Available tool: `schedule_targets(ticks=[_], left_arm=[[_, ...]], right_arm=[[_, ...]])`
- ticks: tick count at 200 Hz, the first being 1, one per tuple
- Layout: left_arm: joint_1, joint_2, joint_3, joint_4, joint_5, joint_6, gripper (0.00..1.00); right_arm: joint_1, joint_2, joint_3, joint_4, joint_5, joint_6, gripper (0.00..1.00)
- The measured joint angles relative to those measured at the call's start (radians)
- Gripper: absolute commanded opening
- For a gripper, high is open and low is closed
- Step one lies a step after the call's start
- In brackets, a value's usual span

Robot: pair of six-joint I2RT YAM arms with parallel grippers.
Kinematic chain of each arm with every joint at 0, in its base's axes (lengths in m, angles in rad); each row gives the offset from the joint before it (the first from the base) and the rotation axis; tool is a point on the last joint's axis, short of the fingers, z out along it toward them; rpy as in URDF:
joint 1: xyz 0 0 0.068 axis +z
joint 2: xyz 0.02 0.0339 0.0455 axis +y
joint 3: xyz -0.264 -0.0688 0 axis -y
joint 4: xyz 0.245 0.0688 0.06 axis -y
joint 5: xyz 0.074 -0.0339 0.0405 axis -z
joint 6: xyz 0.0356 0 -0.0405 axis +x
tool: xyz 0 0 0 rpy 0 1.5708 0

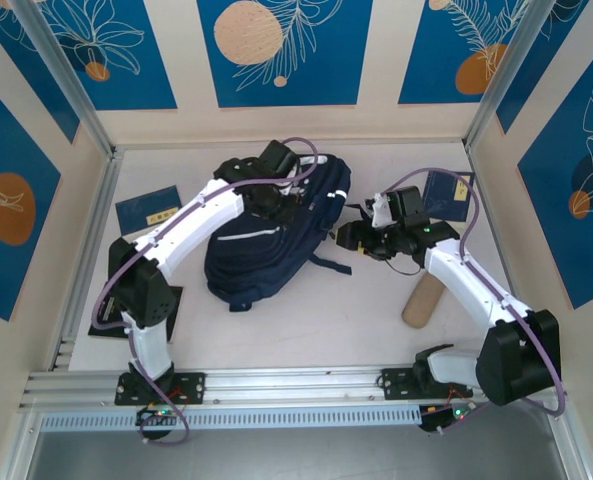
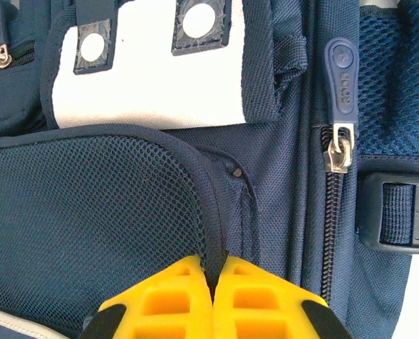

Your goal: Pack books, pencil case, and school supplies into a backpack

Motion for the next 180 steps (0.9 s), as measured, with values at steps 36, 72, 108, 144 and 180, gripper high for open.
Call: schedule_targets(ticks=[36, 72, 108, 144, 180], left_arm=[[0.038, -0.034, 0.014, -0.008, 0.035, 0.03, 0.0], [0.061, -0.069, 0.016, -0.015, 0.054, 0.04, 0.0], [0.066, -0.09, 0.016, -0.016, 0.064, 0.04, 0.0], [0.066, -0.094, 0.016, -0.027, 0.064, 0.036, 0.0], [0.067, -0.094, 0.016, -0.031, 0.064, 0.034, 0.0]], right_arm=[[-0.071, 0.013, 0.008, 0.082, -0.124, -0.164, 0.6], [-0.139, 0.069, 0.029, 0.156, -0.254, -0.247, 0.64], [-0.146, 0.143, 0.036, 0.196, -0.339, -0.296, 0.65], [-0.11, 0.179, 0.038, 0.237, -0.38, -0.328, 0.64], [-0.085, 0.24, 0.06, 0.28, -0.415, -0.341, 0.59]])
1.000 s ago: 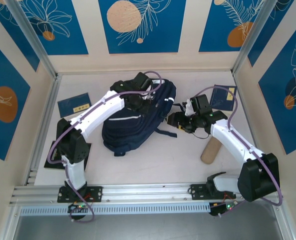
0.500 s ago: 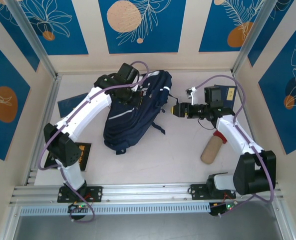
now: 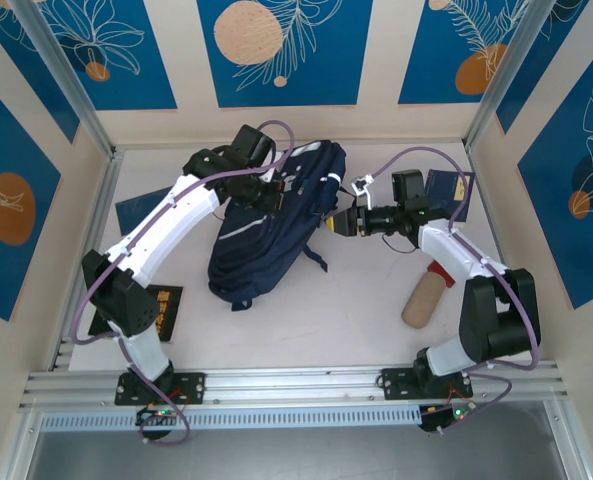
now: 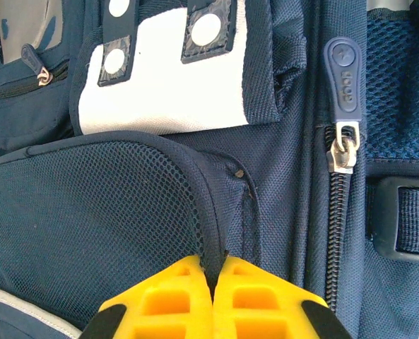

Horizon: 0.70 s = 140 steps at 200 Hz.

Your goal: Pack books, pencil case, and school supplies into a backpack

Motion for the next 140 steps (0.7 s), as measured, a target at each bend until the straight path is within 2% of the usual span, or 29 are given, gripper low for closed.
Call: schedule_targets(ticks=[91, 128, 140], left_arm=[[0.002, -0.002, 0.0, 0.0, 0.0, -0.02, 0.0], [0.003, -0.002, 0.0, 0.001, 0.0, -0.024, 0.0], [0.004, -0.002, 0.0, 0.001, 0.0, -0.024, 0.0]], right_arm=[[0.026, 0.026, 0.004, 0.038, -0.047, -0.016, 0.26], [0.028, 0.02, 0.0, 0.04, -0.04, -0.02, 0.17], [0.03, 0.008, -0.01, 0.039, -0.025, -0.023, 0.06]])
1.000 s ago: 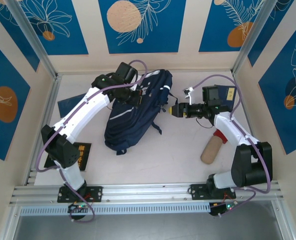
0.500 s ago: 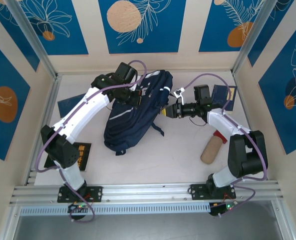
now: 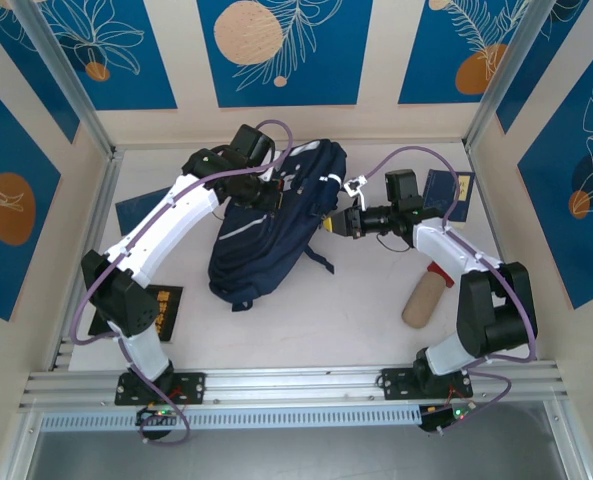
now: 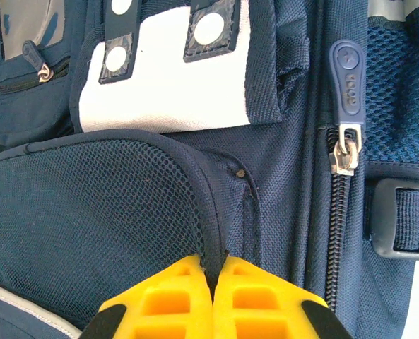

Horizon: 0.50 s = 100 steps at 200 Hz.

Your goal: Pack books, pencil case, and school supplies into a backpack

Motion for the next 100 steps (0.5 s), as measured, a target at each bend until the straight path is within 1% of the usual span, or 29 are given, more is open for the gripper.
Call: schedule_targets(ticks=[15, 20, 44, 76, 100], left_arm=[[0.003, 0.0, 0.0, 0.0, 0.002, -0.006, 0.0], [0.005, 0.0, 0.0, 0.001, 0.005, -0.008, 0.0], [0.016, 0.0, -0.002, 0.021, 0.021, -0.043, 0.0], [0.019, 0.001, -0.039, 0.071, 0.038, -0.127, 0.0], [0.019, 0.016, -0.067, 0.125, 0.057, -0.208, 0.0]], right_arm=[[0.004, -0.024, -0.01, -0.008, 0.03, -0.003, 0.04], [0.005, -0.031, -0.012, -0.011, 0.04, -0.003, 0.02], [0.038, -0.074, -0.021, -0.026, 0.135, -0.006, 0.0], [0.153, -0.177, -0.083, -0.039, 0.329, -0.009, 0.0], [0.235, -0.231, -0.133, -0.047, 0.448, -0.008, 0.0]])
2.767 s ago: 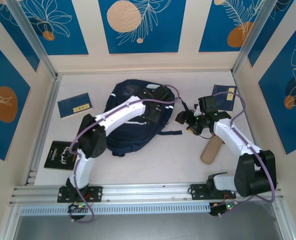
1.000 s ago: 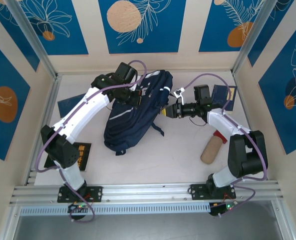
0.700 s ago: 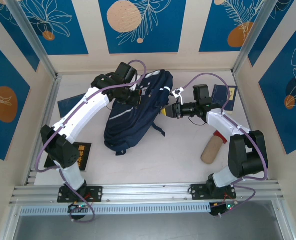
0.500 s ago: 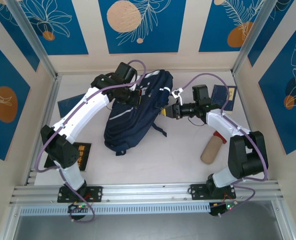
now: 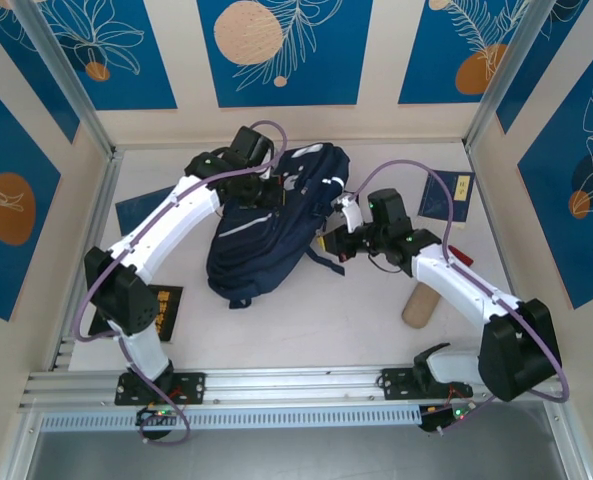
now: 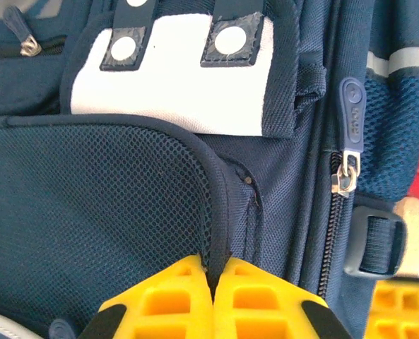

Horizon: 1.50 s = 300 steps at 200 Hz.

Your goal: Pack books, pencil case, and school supplies into a backpack

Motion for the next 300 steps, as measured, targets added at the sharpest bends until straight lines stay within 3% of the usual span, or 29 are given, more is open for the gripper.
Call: schedule_targets(ticks=[59, 83, 116, 128, 153, 198, 235, 275, 300], left_arm=[[-0.01, 0.107, -0.011, 0.138, 0.021, -0.19, 0.0], [-0.015, 0.128, -0.012, 0.153, 0.034, -0.227, 0.0], [-0.012, 0.14, -0.012, 0.163, 0.043, -0.212, 0.55], [-0.005, 0.136, -0.012, 0.161, 0.038, -0.18, 0.64], [0.014, 0.105, -0.035, 0.141, 0.01, -0.024, 0.73], [0.019, -0.064, -0.233, 0.139, -0.003, 0.322, 0.74], [-0.011, -0.083, -0.301, 0.169, 0.042, 0.569, 0.71], [-0.066, -0.027, -0.299, 0.19, 0.084, 0.728, 0.58], [-0.081, 0.046, -0.283, 0.19, 0.103, 0.77, 0.55]], right_arm=[[0.251, -0.029, -0.077, -0.005, 0.212, 0.02, 0.0], [0.28, -0.019, -0.089, 0.002, 0.256, 0.038, 0.0], [0.243, -0.04, -0.119, -0.002, 0.288, 0.087, 0.0], [0.203, -0.055, -0.122, -0.018, 0.282, 0.116, 0.0], [0.083, -0.069, -0.123, -0.053, 0.255, 0.167, 0.0], [-0.068, -0.056, -0.121, -0.089, 0.196, 0.212, 0.0], [-0.133, 0.003, -0.104, -0.1, 0.145, 0.217, 0.0], [-0.166, 0.018, -0.07, -0.12, 0.101, 0.22, 0.0], [-0.179, 0.021, -0.05, -0.128, 0.085, 0.22, 0.0]])
